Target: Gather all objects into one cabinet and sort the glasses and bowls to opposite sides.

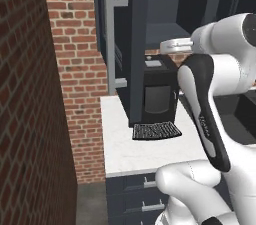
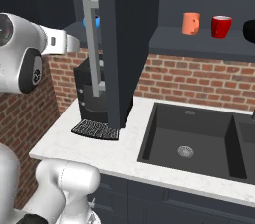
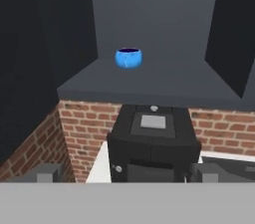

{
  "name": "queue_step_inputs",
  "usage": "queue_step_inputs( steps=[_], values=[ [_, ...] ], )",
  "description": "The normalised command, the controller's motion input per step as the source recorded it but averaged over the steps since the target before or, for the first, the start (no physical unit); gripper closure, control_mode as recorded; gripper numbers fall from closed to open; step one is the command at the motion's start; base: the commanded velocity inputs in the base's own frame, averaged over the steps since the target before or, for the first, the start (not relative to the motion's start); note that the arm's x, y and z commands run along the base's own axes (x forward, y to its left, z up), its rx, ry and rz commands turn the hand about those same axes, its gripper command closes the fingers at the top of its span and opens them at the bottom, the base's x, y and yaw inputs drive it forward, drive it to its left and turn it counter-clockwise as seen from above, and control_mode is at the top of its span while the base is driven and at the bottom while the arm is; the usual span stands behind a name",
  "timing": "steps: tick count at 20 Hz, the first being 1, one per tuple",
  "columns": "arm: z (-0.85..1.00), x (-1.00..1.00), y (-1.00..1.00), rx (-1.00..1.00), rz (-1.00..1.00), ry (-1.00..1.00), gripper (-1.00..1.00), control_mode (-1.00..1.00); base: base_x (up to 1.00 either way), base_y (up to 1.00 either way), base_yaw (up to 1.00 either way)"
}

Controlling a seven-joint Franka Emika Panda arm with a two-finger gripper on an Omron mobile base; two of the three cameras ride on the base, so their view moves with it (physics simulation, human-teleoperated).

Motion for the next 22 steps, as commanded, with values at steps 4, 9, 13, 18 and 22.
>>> queue_step_inputs(
  steps=[4,9,13,18,22],
  values=[
    [0.01,0.58,0.05,0.0,0.0,0.0,-1.0,-1.0,0.0,0.0,0.0],
    [0.02,0.57,0.03,0.0,0.0,0.0,-1.0,-1.0,0.0,0.0,0.0],
    [0.0,0.51,0.06,0.0,0.0,0.0,-1.0,-1.0,0.0,0.0,0.0],
    [0.0,0.45,0.07,0.0,0.0,0.0,-1.0,-1.0,0.0,0.0,0.0],
    [0.0,0.38,0.03,0.0,0.0,0.0,-1.0,-1.0,0.0,0.0,0.0]
  ],
)
